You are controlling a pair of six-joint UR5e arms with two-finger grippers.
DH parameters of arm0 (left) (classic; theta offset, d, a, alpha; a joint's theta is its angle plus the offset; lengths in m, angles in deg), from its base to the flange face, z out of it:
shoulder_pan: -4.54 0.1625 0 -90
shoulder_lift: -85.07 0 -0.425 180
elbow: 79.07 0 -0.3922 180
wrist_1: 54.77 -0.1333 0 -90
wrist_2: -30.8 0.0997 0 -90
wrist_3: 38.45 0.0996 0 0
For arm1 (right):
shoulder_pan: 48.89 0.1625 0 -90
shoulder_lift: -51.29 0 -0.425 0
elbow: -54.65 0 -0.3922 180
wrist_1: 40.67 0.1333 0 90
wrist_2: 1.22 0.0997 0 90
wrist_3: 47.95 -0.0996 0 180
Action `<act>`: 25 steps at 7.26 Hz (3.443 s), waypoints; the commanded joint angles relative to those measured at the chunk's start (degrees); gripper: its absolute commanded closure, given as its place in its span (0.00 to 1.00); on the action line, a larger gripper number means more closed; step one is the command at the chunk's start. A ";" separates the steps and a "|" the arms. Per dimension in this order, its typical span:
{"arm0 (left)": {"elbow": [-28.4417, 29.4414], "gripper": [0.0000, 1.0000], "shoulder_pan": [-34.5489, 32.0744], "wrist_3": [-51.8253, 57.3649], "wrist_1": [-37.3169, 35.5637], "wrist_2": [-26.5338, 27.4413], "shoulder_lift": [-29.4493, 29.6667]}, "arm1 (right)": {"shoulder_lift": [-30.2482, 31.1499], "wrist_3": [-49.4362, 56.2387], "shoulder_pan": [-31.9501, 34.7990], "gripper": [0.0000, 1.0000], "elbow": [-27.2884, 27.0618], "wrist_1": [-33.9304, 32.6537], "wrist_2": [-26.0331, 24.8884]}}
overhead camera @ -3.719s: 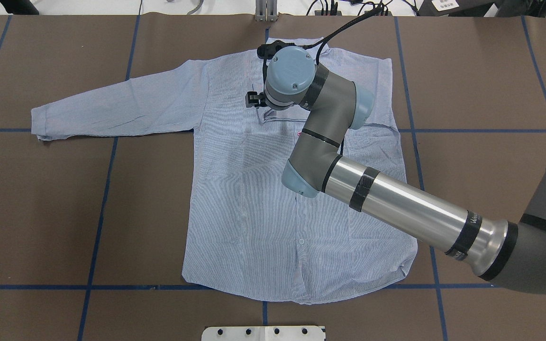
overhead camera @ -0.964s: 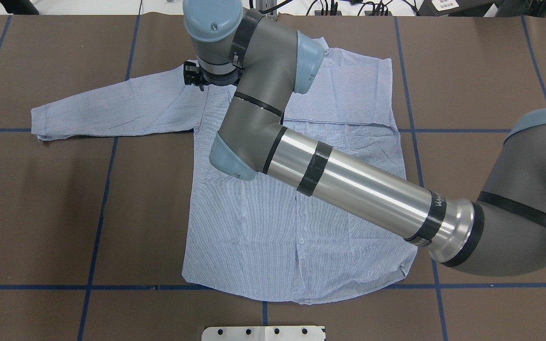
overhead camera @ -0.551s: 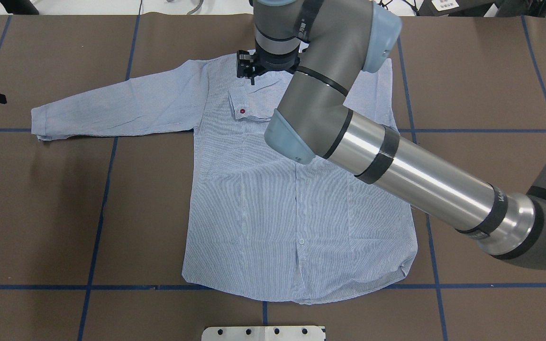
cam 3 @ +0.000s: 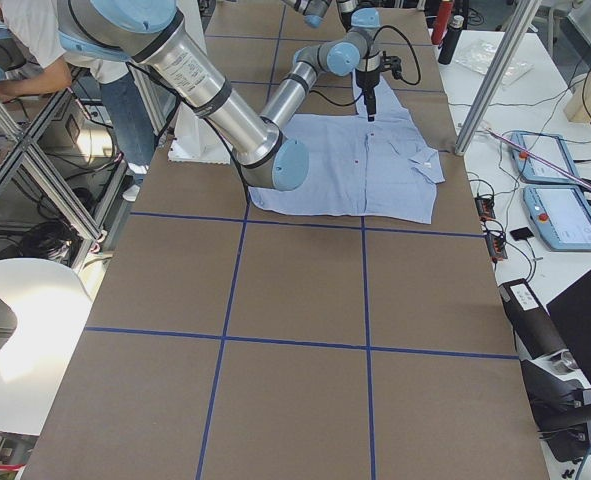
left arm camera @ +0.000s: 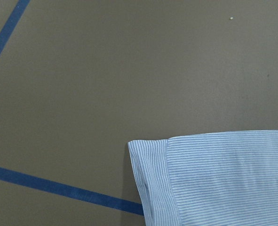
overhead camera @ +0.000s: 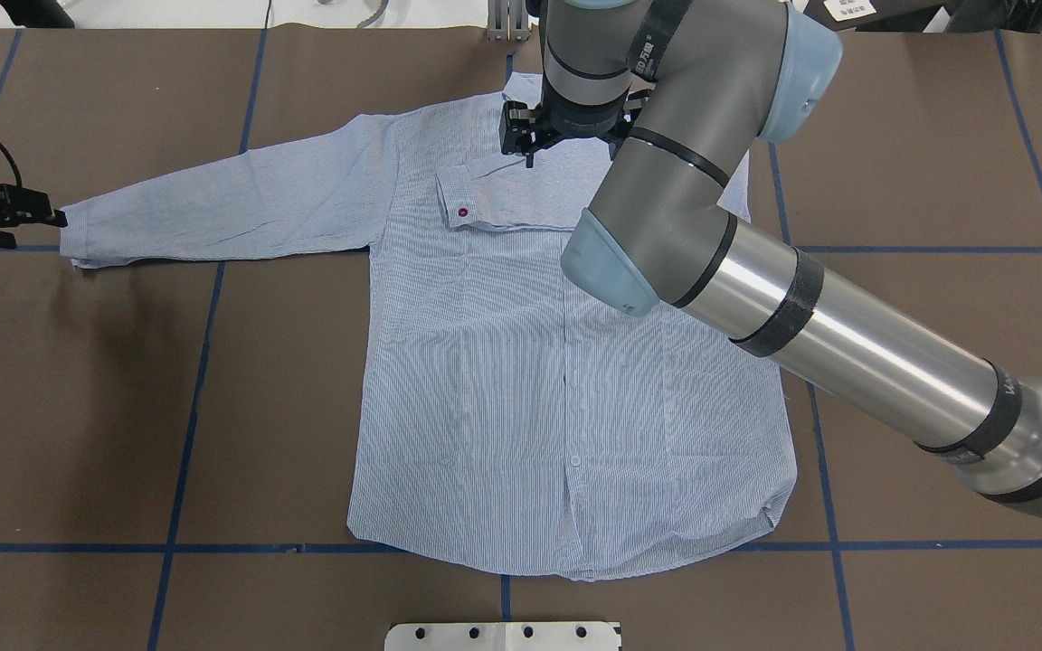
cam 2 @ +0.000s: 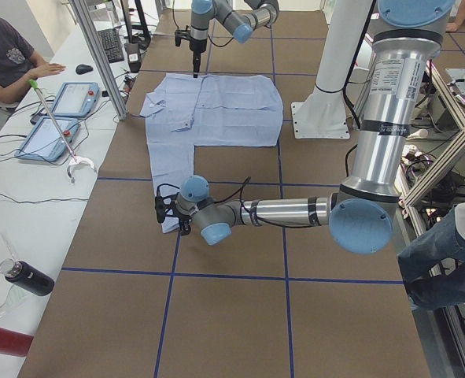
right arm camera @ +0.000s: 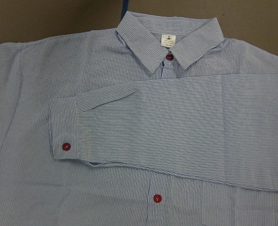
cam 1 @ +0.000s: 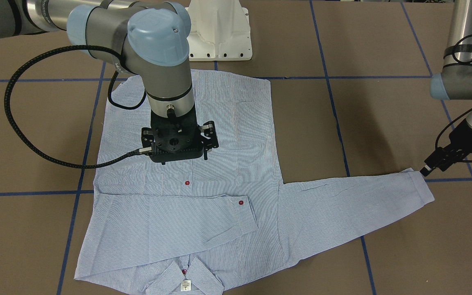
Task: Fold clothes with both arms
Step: 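Withdraw the right gripper while the left gripper reaches the other sleeve cuff, then grasp the sleeve cuff nearest the left gripper, then fold the cuff toward the collar with the left gripper while the right arm draws back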
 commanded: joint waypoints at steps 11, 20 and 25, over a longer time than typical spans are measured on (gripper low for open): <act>1.98 0.79 2.28 -0.51 0.30 0.66 1.80 | 0.25 -0.68 -0.85 0.01 0.45 0.42 -0.58; -18.06 1.00 1.66 -7.16 -42.18 -1.98 22.13 | 17.62 6.53 7.74 0.01 -12.72 0.42 8.02; -9.84 1.00 8.34 -29.21 -45.93 -2.24 45.69 | 30.21 19.35 15.04 0.00 -20.47 -2.92 10.58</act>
